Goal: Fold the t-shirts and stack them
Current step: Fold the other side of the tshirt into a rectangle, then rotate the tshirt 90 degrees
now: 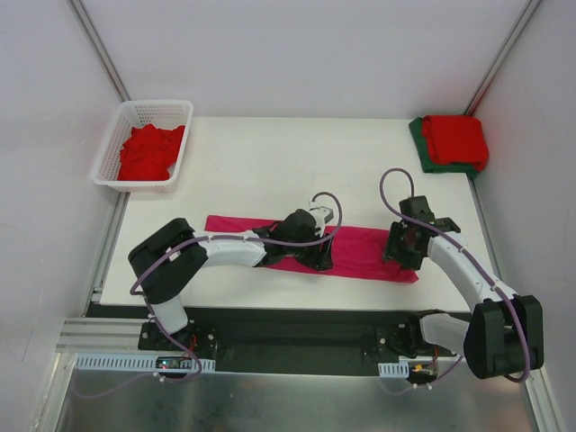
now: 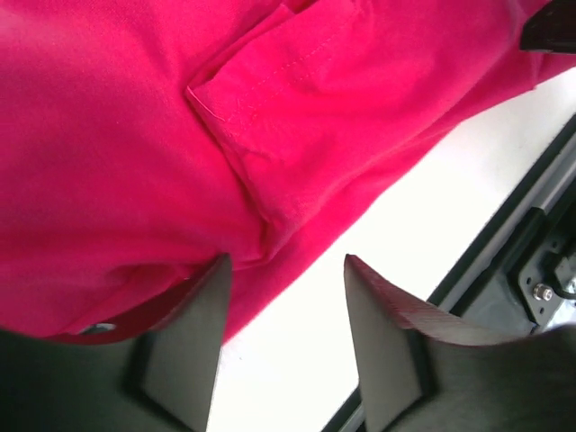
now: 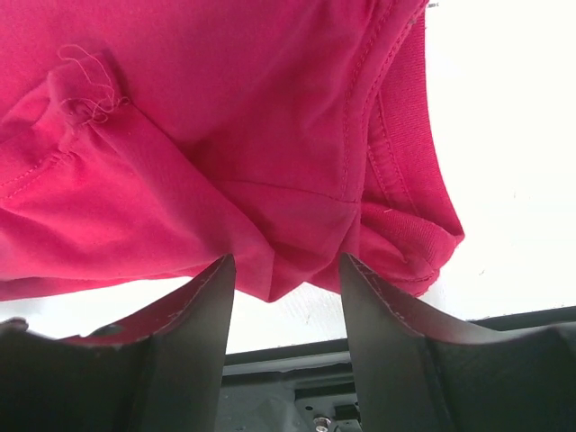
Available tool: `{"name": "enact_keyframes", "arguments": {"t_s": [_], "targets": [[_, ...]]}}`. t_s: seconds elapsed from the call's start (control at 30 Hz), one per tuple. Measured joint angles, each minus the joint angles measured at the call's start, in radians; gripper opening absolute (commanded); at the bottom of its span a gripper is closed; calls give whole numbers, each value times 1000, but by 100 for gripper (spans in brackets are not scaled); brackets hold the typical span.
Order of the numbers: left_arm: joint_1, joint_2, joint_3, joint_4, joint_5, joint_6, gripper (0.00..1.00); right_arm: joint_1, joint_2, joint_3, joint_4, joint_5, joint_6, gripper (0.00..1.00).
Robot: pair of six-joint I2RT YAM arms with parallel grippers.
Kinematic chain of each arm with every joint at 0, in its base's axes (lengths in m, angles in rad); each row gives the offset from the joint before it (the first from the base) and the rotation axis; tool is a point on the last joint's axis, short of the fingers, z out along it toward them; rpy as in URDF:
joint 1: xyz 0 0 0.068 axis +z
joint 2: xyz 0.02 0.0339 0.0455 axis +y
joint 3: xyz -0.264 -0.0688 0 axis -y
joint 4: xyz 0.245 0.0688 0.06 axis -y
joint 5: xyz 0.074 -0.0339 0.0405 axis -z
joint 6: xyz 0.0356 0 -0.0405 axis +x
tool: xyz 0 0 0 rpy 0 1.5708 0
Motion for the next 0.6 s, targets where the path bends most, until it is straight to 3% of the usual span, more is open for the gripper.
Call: {"name": "enact_keyframes", "arguments": {"t_s": [0.33, 0.4, 0.43, 0.47, 0.5, 0.53, 0.6], "targets": [[0, -178, -8, -55, -2, -3, 65, 5, -15, 31, 8, 10, 22, 52], [0, -224, -8, -65, -8, -2, 56, 6, -22, 52, 12, 16, 23, 32], [0, -245, -8, -71, -18, -1, 41, 6, -22, 60, 18, 18, 24, 8], [0, -262, -8, -73, -25, 2, 27, 6, -21, 66, 28, 20, 24, 1], [0, -274, -8, -73, -35, 5, 10, 6, -18, 68, 39, 22, 34, 1], [0, -280, -8, -75, -47, 15, 0, 6, -12, 68, 47, 21, 35, 2], [2, -282, -8, -82, -70, 32, 0, 7, 5, 68, 60, 12, 40, 1]]}}
